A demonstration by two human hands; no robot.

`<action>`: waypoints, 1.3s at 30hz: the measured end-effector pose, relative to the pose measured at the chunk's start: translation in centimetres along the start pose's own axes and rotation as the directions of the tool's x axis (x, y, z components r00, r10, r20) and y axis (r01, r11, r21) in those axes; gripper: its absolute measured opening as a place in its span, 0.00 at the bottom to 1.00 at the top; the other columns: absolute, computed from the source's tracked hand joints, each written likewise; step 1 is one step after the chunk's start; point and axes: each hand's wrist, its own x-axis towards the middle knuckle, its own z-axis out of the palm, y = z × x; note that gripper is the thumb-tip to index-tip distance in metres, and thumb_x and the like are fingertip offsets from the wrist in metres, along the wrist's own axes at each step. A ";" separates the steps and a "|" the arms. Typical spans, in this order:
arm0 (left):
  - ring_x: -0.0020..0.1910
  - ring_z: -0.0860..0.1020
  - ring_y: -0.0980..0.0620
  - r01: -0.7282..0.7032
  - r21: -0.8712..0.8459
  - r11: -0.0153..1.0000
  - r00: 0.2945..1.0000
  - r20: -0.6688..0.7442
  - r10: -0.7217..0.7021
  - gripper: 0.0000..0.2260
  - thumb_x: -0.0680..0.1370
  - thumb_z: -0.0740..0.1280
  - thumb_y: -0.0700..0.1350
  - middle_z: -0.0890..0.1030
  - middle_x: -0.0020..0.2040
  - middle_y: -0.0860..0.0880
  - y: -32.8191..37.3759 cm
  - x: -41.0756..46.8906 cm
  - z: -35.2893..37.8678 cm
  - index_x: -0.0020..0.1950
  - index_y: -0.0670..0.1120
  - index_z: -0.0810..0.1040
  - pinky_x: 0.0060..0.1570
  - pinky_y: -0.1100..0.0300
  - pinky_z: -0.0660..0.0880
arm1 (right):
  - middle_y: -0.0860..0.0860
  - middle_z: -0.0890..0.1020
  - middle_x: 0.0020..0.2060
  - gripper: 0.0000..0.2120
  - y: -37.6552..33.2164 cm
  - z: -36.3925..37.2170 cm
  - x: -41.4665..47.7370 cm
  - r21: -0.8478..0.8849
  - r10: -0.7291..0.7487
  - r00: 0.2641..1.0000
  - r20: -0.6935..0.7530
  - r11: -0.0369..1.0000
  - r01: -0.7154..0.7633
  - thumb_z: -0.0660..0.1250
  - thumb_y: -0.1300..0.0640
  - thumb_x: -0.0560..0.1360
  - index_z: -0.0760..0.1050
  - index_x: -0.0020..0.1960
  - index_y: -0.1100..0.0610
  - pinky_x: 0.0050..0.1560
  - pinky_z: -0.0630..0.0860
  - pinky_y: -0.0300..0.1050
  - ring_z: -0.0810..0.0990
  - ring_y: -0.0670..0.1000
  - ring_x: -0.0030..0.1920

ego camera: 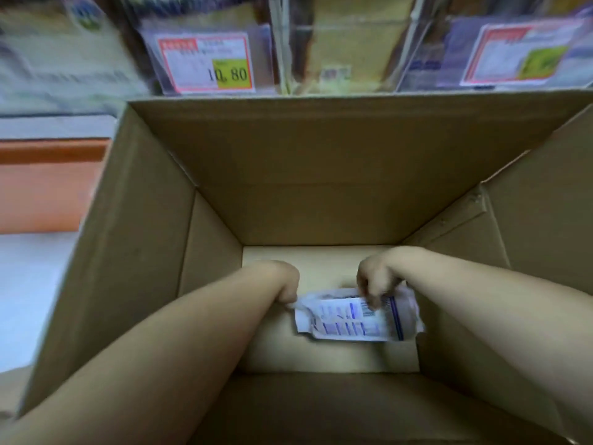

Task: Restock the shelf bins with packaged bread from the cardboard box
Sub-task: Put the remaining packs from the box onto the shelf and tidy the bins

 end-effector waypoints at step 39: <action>0.66 0.72 0.50 -0.817 -0.209 0.537 0.189 -0.978 -0.093 0.26 0.78 0.64 0.38 0.72 0.67 0.49 12.4 -22.2 -22.4 0.72 0.50 0.60 0.61 0.55 0.72 | 0.42 0.60 0.74 0.22 7.7 -2.3 -28.5 -0.116 -0.079 -0.116 -0.990 0.924 0.363 0.64 0.61 0.74 0.71 0.66 0.47 0.72 0.50 0.40 0.51 0.40 0.74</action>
